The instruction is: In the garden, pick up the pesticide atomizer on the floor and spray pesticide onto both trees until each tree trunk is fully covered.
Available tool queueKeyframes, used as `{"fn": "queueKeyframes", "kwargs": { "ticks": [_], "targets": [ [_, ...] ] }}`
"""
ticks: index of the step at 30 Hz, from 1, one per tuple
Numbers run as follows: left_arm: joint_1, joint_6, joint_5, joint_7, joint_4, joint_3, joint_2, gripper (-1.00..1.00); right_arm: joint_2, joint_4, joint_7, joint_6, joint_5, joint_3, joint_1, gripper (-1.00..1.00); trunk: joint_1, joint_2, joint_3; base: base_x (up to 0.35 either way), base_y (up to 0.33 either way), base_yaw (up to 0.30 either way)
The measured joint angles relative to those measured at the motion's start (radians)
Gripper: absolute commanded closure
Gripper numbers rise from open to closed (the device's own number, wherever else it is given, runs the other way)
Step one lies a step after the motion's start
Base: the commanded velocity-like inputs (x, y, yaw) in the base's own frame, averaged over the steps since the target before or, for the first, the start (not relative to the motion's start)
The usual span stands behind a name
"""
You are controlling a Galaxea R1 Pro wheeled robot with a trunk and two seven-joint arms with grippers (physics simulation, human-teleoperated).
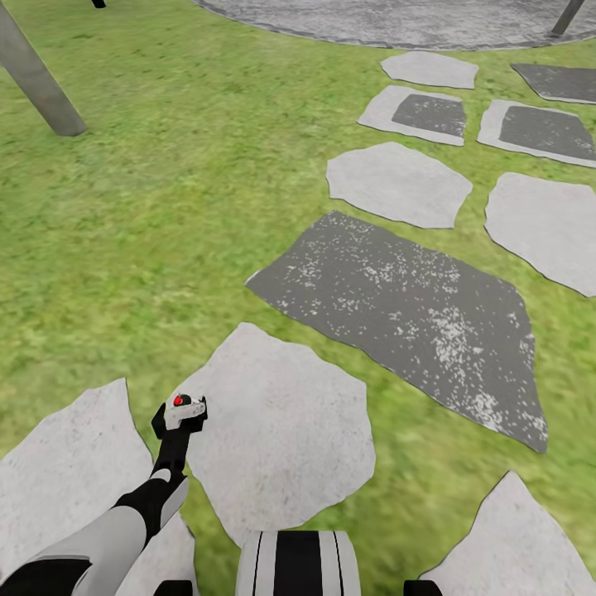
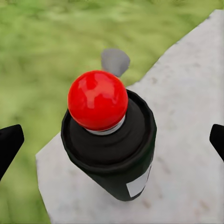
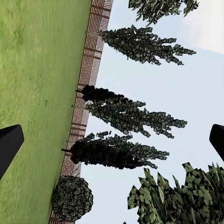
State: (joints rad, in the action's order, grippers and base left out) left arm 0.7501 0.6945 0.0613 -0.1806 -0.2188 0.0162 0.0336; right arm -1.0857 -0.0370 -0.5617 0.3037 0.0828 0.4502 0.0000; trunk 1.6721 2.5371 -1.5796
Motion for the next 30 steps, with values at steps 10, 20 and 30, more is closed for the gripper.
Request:
{"fn": "queueKeyframes", "kwargs": {
  "ticks": [10, 20, 30],
  "targets": [
    [0.000, 0.000, 0.002, 0.001, 0.000, 0.000, 0.000, 1.00, -0.002, 0.001, 0.001, -0.002, 0.000, 0.000, 0.000, -1.00, 0.000, 0.000, 0.000, 0.000, 0.000, 0.000],
    [0.000, 0.000, 0.002, 0.000, -0.001, 0.000, 0.000, 1.00, -0.002, 0.000, 0.001, -0.002, -0.001, 0.000, 0.000, -1.00, 0.000, 0.000, 0.000, 0.000, 0.000, 0.000],
    [0.000, 0.000, 0.002, 0.000, -0.012, 0.000, 0.000, 1.00, -0.003, 0.001, 0.000, -0.002, -0.001, 0.000, 0.000, -1.00, -0.001, 0.000, 0.008, 0.000, 0.000, 0.000]
  ]
}}
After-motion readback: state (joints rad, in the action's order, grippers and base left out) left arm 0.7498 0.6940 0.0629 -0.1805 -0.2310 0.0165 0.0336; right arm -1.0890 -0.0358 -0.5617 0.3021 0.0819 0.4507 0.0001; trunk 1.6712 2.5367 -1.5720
